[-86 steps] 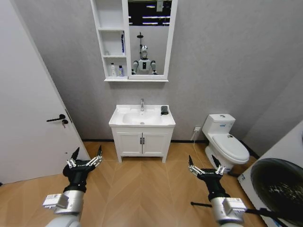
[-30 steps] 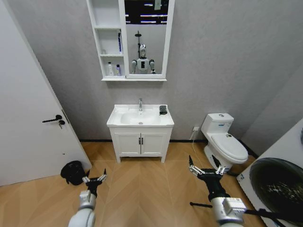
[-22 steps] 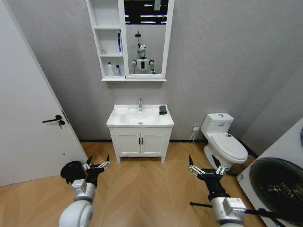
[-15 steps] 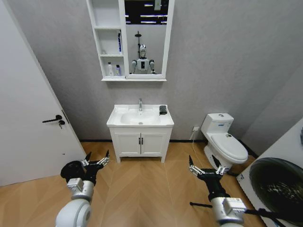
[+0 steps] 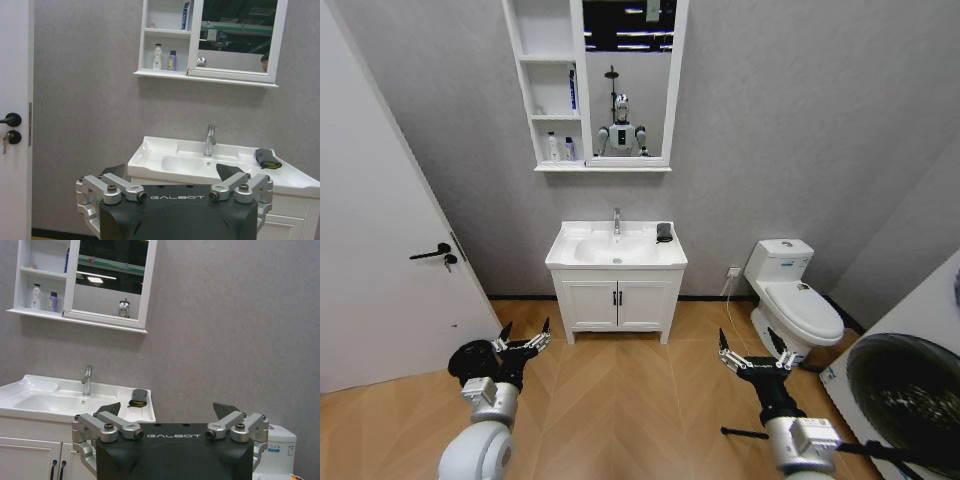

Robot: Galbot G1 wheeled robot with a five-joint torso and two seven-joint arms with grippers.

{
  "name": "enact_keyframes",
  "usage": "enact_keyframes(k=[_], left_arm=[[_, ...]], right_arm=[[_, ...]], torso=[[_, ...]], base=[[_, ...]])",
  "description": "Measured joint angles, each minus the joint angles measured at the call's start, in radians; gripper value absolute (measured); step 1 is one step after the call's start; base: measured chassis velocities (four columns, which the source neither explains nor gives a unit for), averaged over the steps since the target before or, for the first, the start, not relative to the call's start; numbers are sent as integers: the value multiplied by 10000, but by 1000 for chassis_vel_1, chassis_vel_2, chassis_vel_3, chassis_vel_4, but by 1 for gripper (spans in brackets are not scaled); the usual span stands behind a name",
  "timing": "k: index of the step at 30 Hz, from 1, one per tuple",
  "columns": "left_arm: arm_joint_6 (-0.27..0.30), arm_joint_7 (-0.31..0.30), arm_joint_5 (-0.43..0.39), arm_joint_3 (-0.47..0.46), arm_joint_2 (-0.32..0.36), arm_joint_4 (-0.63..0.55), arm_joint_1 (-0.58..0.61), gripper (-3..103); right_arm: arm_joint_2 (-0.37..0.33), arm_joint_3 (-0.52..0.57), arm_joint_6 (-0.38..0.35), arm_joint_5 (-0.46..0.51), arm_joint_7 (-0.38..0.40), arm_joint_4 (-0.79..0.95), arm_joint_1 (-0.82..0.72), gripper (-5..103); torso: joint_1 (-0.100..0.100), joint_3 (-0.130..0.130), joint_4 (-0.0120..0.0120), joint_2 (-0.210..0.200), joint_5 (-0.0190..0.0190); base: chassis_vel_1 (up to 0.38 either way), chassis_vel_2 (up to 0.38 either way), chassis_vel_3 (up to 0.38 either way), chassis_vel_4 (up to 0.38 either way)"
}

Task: Move facial cleanser and shampoo from washbasin to cabinet, then wipe washbasin with towel.

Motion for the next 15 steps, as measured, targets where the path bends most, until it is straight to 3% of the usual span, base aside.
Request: enact_keyframes(k=[15], left_arm=[[-20, 6, 17, 0, -7, 19, 5, 100]], right_arm=[[0, 0, 0, 0, 0, 0, 0, 100]], torso=[[0, 0, 0, 0, 0]], base=[[0, 0, 0, 0]])
